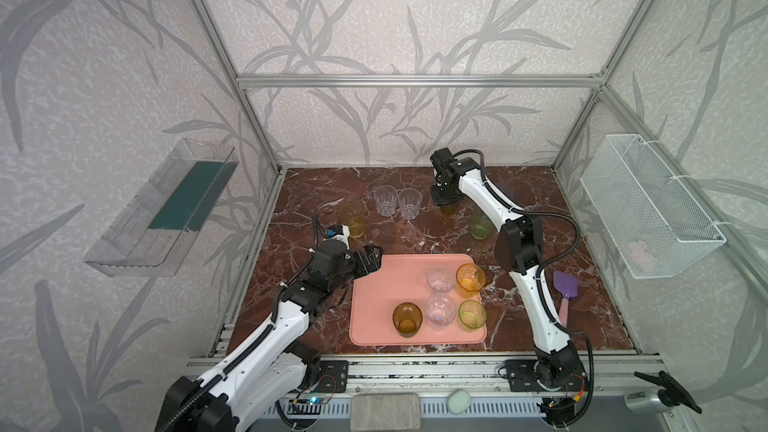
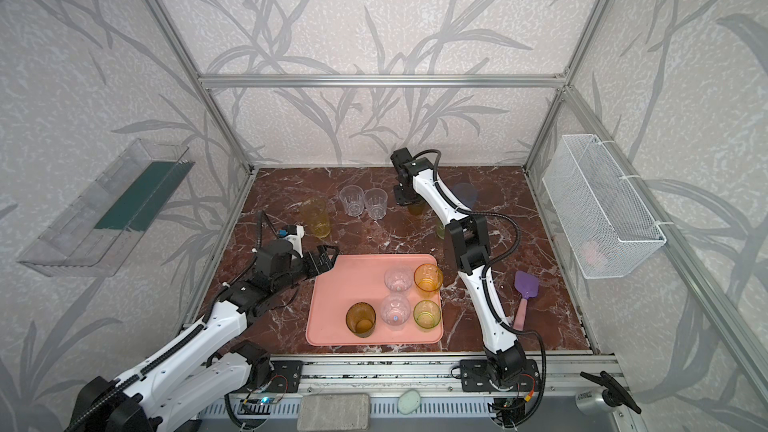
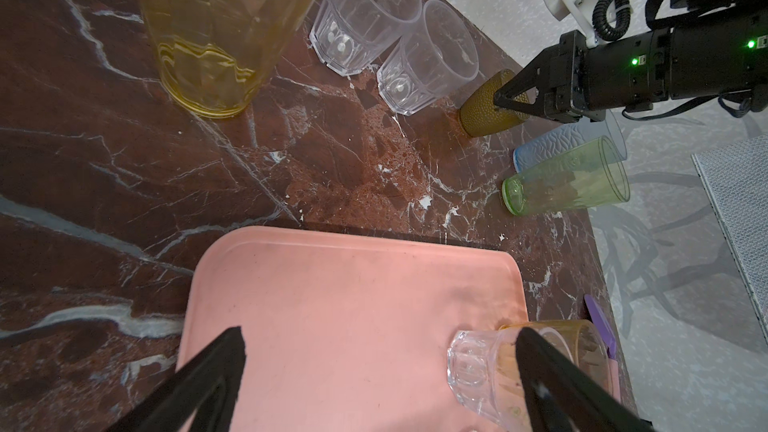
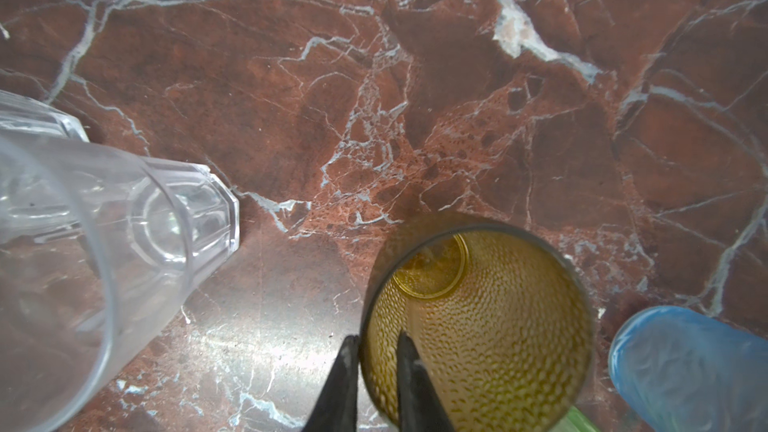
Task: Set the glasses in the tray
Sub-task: 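Lower the right gripper into the second gold dimpled tumbler and grip it, then lift the gold dimpled tumbler with the right gripper and carry it over the tray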
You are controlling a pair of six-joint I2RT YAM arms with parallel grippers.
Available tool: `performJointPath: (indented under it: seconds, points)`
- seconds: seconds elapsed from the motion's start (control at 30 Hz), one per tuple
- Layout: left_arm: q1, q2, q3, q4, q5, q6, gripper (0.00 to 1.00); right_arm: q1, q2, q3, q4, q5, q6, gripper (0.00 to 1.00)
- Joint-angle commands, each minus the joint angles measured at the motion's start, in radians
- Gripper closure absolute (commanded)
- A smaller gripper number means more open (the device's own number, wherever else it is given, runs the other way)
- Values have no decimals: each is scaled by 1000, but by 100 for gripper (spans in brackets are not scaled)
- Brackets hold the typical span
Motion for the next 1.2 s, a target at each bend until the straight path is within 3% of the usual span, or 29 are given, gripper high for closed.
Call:
performJointPath:
  seconds: [0.0,0.17,0.5,1.17]
  points:
    - [5,1,37,8,-7,3,1,-6,19,42,-28,2,-15,83]
    - [5,8,35,11,-6,0,1,-7,16,53,-40,-7,-22,100]
    - [6,-8,29,13,-1,-7,1,-3,-57,21,-61,-39,-21,100]
    - [6,-62,-17,35,24,-56,1,63,-429,-353,91,-67,0,100]
